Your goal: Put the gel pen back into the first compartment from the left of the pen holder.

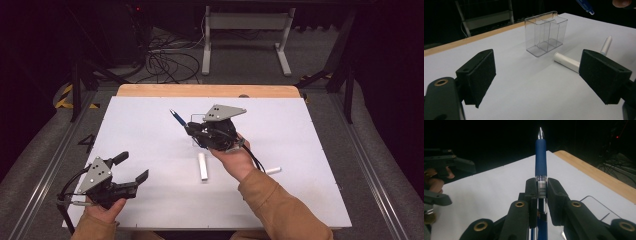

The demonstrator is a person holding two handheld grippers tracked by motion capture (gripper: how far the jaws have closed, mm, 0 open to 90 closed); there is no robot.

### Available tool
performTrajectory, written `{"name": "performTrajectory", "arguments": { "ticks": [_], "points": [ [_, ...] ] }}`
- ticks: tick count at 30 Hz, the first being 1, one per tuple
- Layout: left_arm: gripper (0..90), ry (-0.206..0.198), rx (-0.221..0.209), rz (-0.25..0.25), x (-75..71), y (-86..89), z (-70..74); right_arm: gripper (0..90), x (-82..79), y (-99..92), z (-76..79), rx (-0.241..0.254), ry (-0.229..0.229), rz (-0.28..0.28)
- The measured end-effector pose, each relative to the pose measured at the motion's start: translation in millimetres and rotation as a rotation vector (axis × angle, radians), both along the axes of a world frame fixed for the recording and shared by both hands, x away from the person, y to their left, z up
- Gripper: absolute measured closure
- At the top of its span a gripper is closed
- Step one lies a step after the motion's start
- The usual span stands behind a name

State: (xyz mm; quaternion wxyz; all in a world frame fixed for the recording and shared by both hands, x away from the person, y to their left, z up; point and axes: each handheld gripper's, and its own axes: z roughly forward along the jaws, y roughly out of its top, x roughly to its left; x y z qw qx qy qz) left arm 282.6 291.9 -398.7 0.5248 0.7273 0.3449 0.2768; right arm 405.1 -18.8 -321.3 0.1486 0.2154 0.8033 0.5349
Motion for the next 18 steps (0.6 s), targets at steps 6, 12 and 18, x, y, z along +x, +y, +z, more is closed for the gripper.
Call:
{"name": "performTrajectory", "arguments": {
  "ticks": [6,12,18],
  "points": [
    [14.8,-0.002,0.007,-0.001,0.4,-0.2,0.0,79.5,7.9,-1.0,-1.6,0.037,-0.016,-0.032],
    [14.8,0.001,0.000,-0.001,0.0,-0.3,-0.1,79.3,20.1,-0.7,-7.7,0.069,-0.026,-0.067],
    [14.8,-0.002,0.002,-0.002,0.5,-0.2,-0.4,79.3,34.8,0.3,-16.5,0.077,-0.045,-0.107]
  ]
}}
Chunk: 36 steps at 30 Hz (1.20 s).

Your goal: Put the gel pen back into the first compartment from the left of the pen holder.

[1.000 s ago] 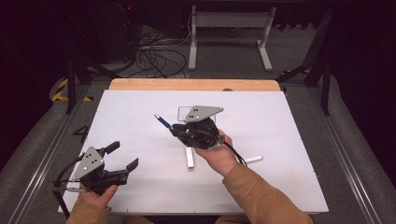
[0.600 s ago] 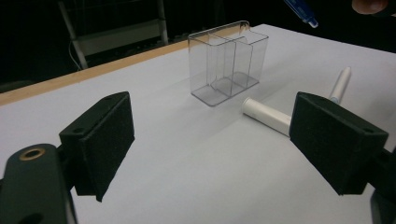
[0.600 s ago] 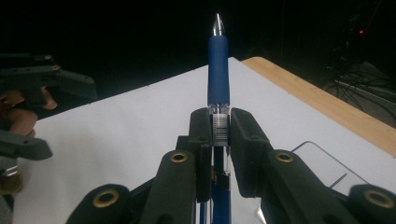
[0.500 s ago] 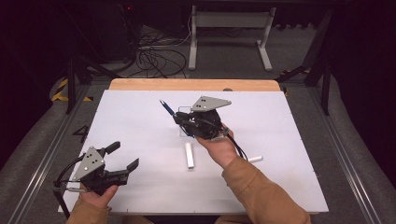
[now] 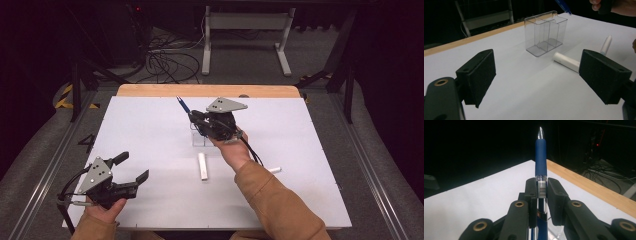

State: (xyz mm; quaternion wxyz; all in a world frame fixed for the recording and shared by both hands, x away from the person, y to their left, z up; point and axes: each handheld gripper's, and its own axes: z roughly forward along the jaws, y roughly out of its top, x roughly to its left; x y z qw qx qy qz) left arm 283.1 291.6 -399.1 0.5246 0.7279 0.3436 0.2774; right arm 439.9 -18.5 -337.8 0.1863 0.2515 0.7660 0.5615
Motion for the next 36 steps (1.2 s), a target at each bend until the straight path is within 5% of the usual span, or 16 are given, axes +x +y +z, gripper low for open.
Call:
{"name": "performTrajectory", "arguments": {
  "ticks": [5,36],
  "points": [
    [14.8,-0.001,0.001,-0.001,0.1,0.3,0.0,79.3,8.5,0.6,-3.5,0.030,-0.019,-0.019],
    [14.8,0.005,0.000,-0.006,0.7,0.5,-0.3,79.1,30.1,16.8,-14.7,-0.017,-0.125,-0.023]
  ]
}}
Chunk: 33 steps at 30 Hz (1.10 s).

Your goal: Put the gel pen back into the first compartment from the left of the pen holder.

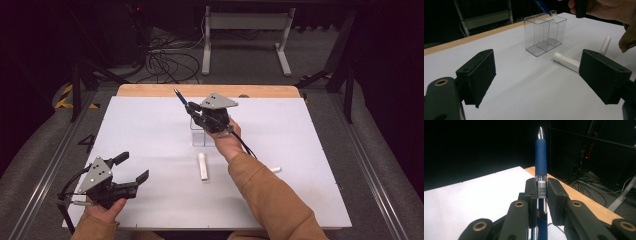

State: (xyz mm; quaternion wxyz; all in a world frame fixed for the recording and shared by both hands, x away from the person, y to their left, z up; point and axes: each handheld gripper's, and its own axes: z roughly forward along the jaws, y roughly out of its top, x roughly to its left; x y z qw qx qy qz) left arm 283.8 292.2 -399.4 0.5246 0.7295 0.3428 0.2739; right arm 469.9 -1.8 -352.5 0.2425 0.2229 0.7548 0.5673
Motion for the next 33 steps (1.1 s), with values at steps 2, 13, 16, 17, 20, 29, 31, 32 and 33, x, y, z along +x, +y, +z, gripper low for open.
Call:
{"name": "performTrajectory", "arguments": {
  "ticks": [2,13,16,17,20,29,31,32,33],
  "points": [
    [14.8,0.003,-0.002,0.000,0.0,-0.3,-0.1,79.1,1.5,1.0,-1.3,-0.003,-0.004,-0.002],
    [14.8,0.003,0.002,-0.002,0.2,-0.5,-0.3,79.0,12.9,2.4,-11.3,-0.005,0.017,-0.029],
    [14.8,0.002,-0.001,0.000,-0.1,-0.3,-0.2,79.0,14.8,2.5,-13.1,0.000,0.028,-0.035],
    [14.8,0.002,-0.001,-0.001,-0.1,-0.3,-0.2,79.0,14.8,2.4,-13.1,0.000,0.029,-0.036],
    [14.8,0.003,0.002,-0.003,0.0,-0.6,-0.4,74.2,13.8,2.1,-12.2,-0.002,0.028,-0.035],
    [14.8,0.001,0.005,-0.006,-0.3,-2.3,-0.1,38.6,-2.7,-4.0,3.4,-0.048,0.010,-0.060],
    [14.8,0.001,0.000,-0.005,-0.3,-3.2,0.0,34.6,-7.0,-7.7,8.5,-0.059,0.007,-0.060],
    [14.8,0.002,-0.001,-0.005,-0.2,-3.3,0.1,32.1,-9.3,-9.9,11.0,-0.065,0.008,-0.062],
    [14.8,0.001,0.001,-0.008,0.2,-3.2,0.3,29.1,-11.6,-12.6,13.4,-0.066,0.011,-0.061]
  ]
}}
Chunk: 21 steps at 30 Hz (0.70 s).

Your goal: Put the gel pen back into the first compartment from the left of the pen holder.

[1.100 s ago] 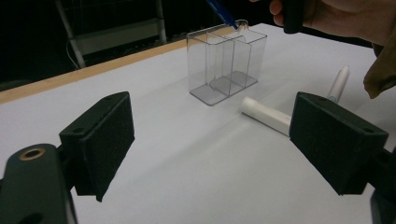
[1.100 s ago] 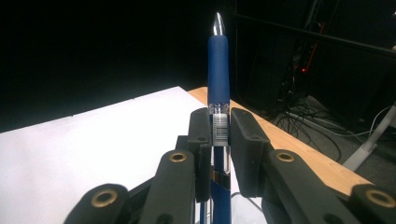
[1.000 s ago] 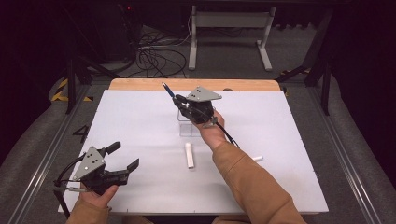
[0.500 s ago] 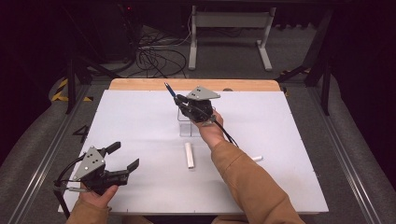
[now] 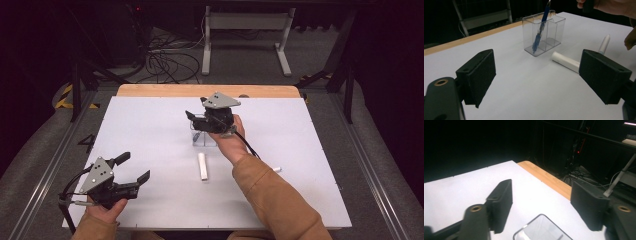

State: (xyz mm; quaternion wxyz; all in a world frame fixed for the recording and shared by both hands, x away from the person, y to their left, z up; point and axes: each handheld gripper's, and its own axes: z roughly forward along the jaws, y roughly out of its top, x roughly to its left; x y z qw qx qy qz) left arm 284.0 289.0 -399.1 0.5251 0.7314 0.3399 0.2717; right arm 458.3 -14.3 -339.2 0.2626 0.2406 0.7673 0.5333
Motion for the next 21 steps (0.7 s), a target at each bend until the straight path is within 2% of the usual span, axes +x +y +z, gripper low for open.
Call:
{"name": "performTrajectory", "arguments": {
  "ticks": [6,8,16,21],
  "points": [
    [14.8,0.006,0.005,-0.008,2.0,-2.7,-0.7,18.2,-10.7,-22.5,13.4,0.042,0.047,0.022],
    [14.8,0.004,0.008,-0.012,2.5,-3.4,-0.3,15.2,-13.8,-28.2,16.7,0.045,0.049,0.028],
    [14.7,0.009,0.006,-0.017,3.3,-5.5,-0.6,13.0,-25.7,-39.2,25.2,0.040,0.025,0.047],
    [14.6,0.017,0.000,-0.024,3.5,-5.7,-0.6,10.6,-32.2,-46.5,30.1,0.068,0.038,0.061]
  ]
}}
